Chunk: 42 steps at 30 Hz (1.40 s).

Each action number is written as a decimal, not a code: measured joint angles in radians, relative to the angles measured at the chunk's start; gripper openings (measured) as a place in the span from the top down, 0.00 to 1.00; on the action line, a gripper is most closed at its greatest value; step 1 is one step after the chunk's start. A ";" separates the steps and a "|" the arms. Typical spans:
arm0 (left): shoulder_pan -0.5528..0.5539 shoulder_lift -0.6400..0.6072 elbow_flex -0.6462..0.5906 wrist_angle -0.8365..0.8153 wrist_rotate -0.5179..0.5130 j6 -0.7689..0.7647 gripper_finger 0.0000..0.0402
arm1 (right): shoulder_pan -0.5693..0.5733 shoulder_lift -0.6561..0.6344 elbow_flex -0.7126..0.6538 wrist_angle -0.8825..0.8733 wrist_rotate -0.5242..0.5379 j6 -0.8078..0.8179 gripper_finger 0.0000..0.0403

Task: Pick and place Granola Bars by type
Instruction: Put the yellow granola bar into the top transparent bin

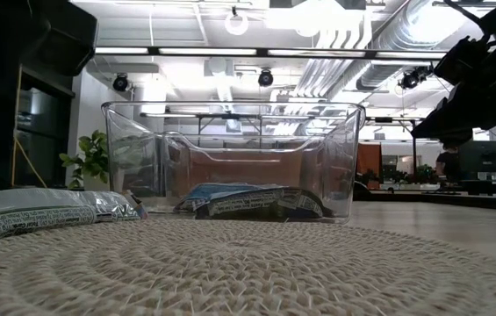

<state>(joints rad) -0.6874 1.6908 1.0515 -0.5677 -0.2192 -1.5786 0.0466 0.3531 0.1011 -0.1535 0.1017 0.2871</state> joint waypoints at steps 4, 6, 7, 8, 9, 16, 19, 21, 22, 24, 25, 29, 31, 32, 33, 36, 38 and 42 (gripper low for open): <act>0.000 0.010 0.000 0.015 0.000 0.000 0.39 | 0.000 0.000 0.000 0.000 0.000 0.000 1.00; 0.000 0.010 0.000 0.050 -0.003 0.003 0.39 | 0.000 0.000 0.000 0.000 0.000 0.000 1.00; 0.000 0.010 0.000 0.063 -0.011 0.003 0.39 | 0.000 0.000 0.000 0.000 0.000 0.000 1.00; 0.000 0.010 0.000 0.073 -0.023 0.004 0.39 | 0.000 0.000 0.000 0.000 0.000 0.000 1.00; 0.000 0.010 0.000 0.086 -0.031 0.004 0.39 | 0.000 0.000 0.000 0.000 0.000 0.000 1.00; 0.000 0.021 0.001 0.106 -0.041 0.004 0.39 | 0.000 0.000 0.000 0.000 0.000 0.000 1.00; 0.001 0.041 0.001 0.127 -0.040 0.003 0.39 | 0.000 0.000 0.000 0.000 0.000 0.000 1.00; 0.001 0.060 0.001 0.146 -0.037 0.003 0.39 | 0.000 0.000 0.000 0.000 0.000 0.000 1.00; 0.001 0.070 0.000 0.157 -0.032 0.003 0.39 | 0.000 0.000 0.000 0.000 0.000 0.000 1.00; 0.001 0.087 0.001 0.192 -0.025 0.003 0.39 | 0.000 -0.001 0.000 -0.005 0.000 0.000 1.00; 0.001 0.093 0.001 0.192 -0.021 0.004 0.39 | 0.000 0.001 0.000 -0.002 0.000 0.000 1.00; 0.001 0.119 0.001 0.219 0.003 0.005 0.39 | 0.000 0.000 0.000 -0.001 0.000 0.000 1.00; 0.001 0.133 0.003 0.228 0.015 0.008 0.39 | 0.000 -0.001 0.000 0.000 0.000 0.000 1.00; 0.000 0.134 0.004 0.227 0.016 0.010 0.39 | 0.000 0.000 0.000 0.002 0.000 0.000 1.00; 0.000 0.135 0.004 0.225 0.016 0.010 0.39 | 0.000 0.000 0.000 0.001 0.000 0.000 1.00; 0.000 0.135 0.004 0.222 0.023 0.010 0.40 | 0.000 0.000 0.000 0.000 0.000 0.000 1.00; 0.000 0.135 0.004 0.220 0.023 0.012 0.42 | 0.000 0.000 0.000 0.000 0.000 0.000 1.00; 0.000 0.136 0.003 0.213 0.043 0.030 0.50 | 0.000 0.000 0.000 0.000 0.000 0.000 1.00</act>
<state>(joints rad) -0.6871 1.8271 1.0542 -0.3549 -0.1759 -1.5484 0.0463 0.3530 0.1009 -0.1532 0.1017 0.2871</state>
